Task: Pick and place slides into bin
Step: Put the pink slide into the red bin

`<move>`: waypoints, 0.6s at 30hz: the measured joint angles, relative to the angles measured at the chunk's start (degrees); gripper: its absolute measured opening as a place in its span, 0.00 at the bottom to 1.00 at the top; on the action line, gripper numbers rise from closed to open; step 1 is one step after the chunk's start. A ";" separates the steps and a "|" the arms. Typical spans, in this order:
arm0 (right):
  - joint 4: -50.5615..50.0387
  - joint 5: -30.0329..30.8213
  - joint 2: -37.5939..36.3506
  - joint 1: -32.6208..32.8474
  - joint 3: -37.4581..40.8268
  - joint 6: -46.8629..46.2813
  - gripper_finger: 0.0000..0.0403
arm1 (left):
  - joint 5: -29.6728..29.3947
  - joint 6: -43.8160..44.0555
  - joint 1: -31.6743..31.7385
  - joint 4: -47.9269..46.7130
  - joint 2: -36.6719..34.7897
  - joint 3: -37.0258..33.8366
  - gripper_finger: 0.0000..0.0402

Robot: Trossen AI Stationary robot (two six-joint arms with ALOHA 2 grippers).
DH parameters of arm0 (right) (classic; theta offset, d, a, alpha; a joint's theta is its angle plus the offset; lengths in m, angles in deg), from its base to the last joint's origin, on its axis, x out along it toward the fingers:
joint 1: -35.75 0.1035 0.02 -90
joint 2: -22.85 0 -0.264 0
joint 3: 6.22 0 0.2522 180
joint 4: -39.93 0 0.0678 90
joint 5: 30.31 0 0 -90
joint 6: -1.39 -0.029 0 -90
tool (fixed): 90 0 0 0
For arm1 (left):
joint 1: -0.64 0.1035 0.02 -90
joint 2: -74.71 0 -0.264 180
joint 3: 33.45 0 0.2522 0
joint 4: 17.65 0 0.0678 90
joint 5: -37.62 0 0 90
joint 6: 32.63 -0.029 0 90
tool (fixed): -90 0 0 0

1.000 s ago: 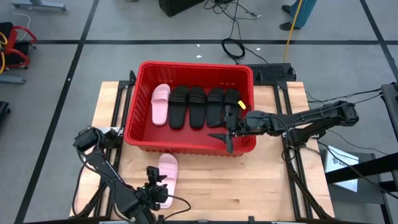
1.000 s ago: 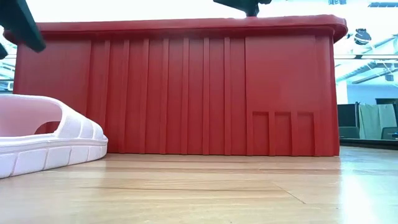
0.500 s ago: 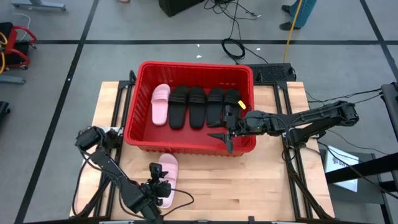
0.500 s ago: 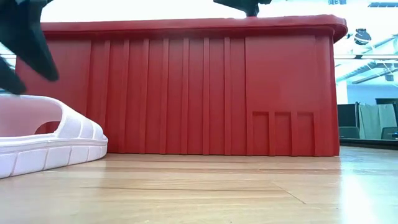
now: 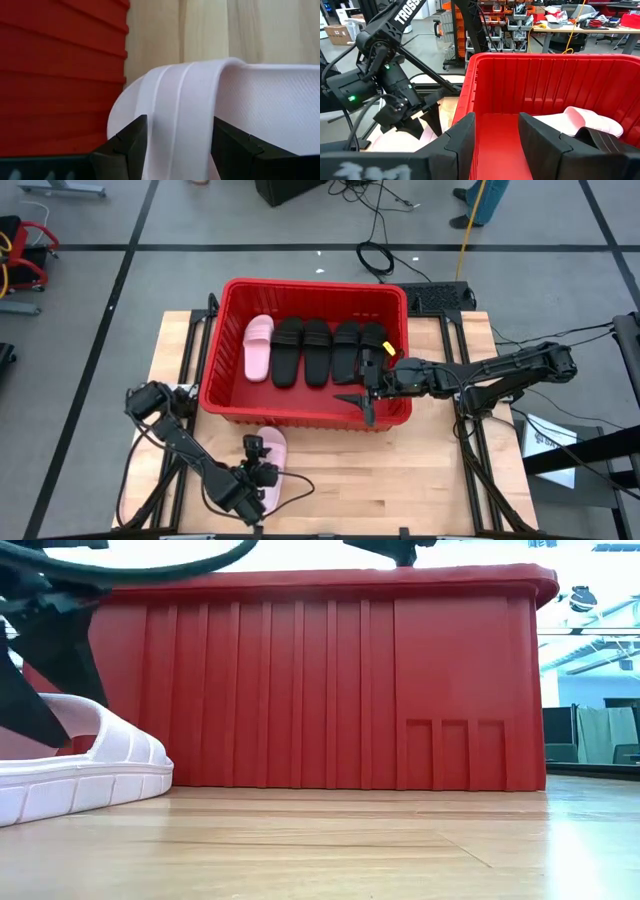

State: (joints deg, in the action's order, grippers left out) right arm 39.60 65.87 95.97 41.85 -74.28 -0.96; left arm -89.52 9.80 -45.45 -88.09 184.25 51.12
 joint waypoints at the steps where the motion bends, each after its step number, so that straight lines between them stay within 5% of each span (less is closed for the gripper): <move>1: -0.02 -0.02 0.00 0.00 0.00 0.02 0.35 | 0.07 -0.32 0.22 0.58 0.00 -0.38 0.48; 13: -0.02 0.00 0.00 0.00 0.00 0.02 0.35 | -2.65 1.21 1.15 0.65 0.00 -1.05 0.47; 18: -0.02 0.00 0.00 0.00 0.00 0.02 0.35 | -3.14 1.11 1.15 0.65 0.00 -1.05 0.39</move>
State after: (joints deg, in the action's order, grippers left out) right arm 39.58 65.87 95.97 41.85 -74.28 -0.94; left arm -92.65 10.91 -44.31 -87.44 184.25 50.07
